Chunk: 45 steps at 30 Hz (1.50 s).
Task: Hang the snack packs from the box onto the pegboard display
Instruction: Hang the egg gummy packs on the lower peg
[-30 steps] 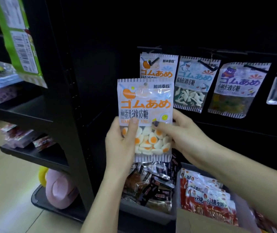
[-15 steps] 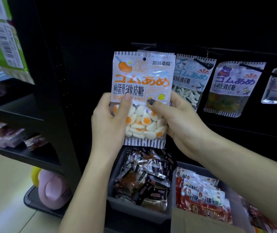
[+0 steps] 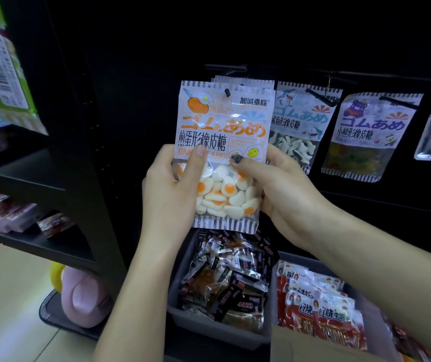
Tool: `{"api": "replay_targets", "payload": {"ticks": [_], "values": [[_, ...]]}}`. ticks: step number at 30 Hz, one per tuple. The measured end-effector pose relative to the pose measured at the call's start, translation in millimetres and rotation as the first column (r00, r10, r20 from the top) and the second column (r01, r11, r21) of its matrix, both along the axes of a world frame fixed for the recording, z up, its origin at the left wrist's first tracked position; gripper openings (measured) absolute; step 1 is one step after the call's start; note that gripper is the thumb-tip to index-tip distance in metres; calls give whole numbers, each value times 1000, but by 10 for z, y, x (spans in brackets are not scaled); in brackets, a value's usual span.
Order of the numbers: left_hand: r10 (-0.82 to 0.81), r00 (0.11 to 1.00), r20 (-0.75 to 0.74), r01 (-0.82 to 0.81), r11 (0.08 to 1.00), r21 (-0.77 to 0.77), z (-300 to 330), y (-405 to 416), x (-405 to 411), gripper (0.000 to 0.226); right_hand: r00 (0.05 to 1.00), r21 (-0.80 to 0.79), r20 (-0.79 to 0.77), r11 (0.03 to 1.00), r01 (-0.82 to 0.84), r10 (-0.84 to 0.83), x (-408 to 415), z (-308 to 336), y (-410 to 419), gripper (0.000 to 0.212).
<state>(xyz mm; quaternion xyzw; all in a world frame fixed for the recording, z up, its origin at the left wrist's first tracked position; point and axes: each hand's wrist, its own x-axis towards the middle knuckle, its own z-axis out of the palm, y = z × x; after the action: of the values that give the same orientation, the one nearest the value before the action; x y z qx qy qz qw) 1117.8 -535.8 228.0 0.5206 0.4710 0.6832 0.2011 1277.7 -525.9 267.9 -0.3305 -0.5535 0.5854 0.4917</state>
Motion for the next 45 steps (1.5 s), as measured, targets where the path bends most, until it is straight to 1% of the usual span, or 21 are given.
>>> {"api": "replay_targets", "payload": {"ticks": [4,7,10,11,14,17,20,24,27,30,33,36,38,40,41,43,45], "values": [[-3,1000,-1,3,1000,-8,-13,57,14,16,1000,5,6,1000,7,-7,15,-19,52,25],[-20,1000,-16,19,999,-42,-52,178,59,15,998,16,50,999,41,-41,27,-48,153,24],[-4,998,-63,-1,996,-88,-73,368,54,29,992,23,90,996,85,-86,34,-99,333,18],[-7,998,-69,0,995,-100,-93,456,34,30,990,17,101,995,95,-97,28,-107,394,16],[-19,996,-83,9,992,-129,-91,714,14,29,984,4,114,990,139,-139,5,-120,630,16],[-22,995,-94,7,988,-157,-56,972,44,23,976,3,117,982,187,-186,-5,-113,896,17],[-17,987,-159,-19,975,-220,-43,1262,66,24,962,-3,149,973,231,-228,9,-148,1200,10],[-29,968,-250,-56,944,-325,39,1557,110,29,939,1,201,959,285,-279,29,-150,1513,9],[-37,965,-261,-72,915,-396,116,1690,133,38,919,-5,236,945,326,-316,13,-139,1644,12],[-26,962,-273,-93,906,-412,147,1728,168,39,882,22,313,931,364,-352,10,-138,1670,22],[-7,959,-283,-123,890,-438,122,1644,185,46,834,62,395,917,395,-386,84,-148,1523,23],[-20,952,-305,-135,868,-478,19,1444,200,58,766,44,532,916,400,-360,228,-224,1236,45],[-44,948,-316,-130,851,-509,-102,1209,283,69,769,-37,558,916,399,-312,418,-321,977,49],[-69,943,-327,-122,839,-530,-241,886,419,74,778,-100,561,910,403,-283,632,-440,693,48],[-89,940,-330,-111,833,-542,-331,707,502,74,778,-126,564,903,411,-275,747,-509,511,47],[-155,932,-327,-66,816,-575,-552,328,681,73,783,-196,577,891,410,-234,967,-663,107,51],[-267,906,-328,15,795,-607,-833,-82,875,68,768,-248,616,883,399,-174,1178,-883,-309,49]]}}
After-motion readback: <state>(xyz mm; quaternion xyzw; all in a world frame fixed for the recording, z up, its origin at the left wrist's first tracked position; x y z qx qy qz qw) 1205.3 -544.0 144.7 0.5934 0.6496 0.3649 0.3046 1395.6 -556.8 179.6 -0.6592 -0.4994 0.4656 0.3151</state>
